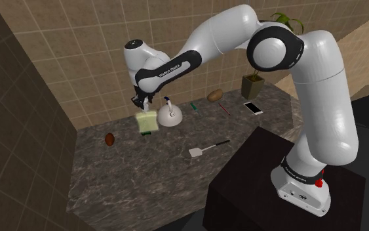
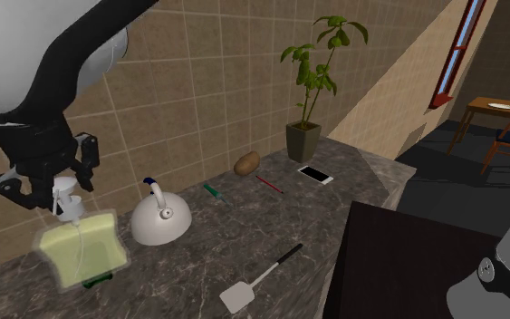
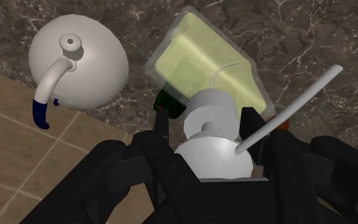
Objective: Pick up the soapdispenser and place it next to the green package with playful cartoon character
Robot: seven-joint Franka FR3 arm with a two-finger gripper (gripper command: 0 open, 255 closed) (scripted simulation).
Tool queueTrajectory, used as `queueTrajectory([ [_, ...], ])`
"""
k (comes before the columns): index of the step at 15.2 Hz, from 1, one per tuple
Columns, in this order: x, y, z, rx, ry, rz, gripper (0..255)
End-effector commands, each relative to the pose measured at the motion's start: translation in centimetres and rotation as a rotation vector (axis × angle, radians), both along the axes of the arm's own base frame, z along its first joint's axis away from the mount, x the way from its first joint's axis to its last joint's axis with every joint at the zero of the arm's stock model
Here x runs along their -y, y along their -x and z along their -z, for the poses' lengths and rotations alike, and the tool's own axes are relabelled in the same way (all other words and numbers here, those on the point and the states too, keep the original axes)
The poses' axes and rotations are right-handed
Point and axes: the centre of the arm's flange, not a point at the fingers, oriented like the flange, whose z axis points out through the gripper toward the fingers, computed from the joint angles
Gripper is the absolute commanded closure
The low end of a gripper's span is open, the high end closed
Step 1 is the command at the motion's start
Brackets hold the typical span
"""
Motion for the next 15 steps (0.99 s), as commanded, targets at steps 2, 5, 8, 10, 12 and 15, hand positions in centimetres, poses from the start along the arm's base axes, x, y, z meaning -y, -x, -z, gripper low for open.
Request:
queueTrajectory([
  [2,-0.1,0.0,1.5,0.001,0.0,0.0,255],
  [5,-0.1,0.0,3.1,0.001,0.0,0.0,255],
  [8,-0.1,0.0,4.7,0.001,0.0,0.0,255],
  [10,-0.1,0.0,5.8,0.001,0.0,0.0,255],
  [12,-0.1,0.0,6.8,0.001,0.0,0.0,255],
  [15,-0.1,0.0,8.4,0.001,0.0,0.0,255],
])
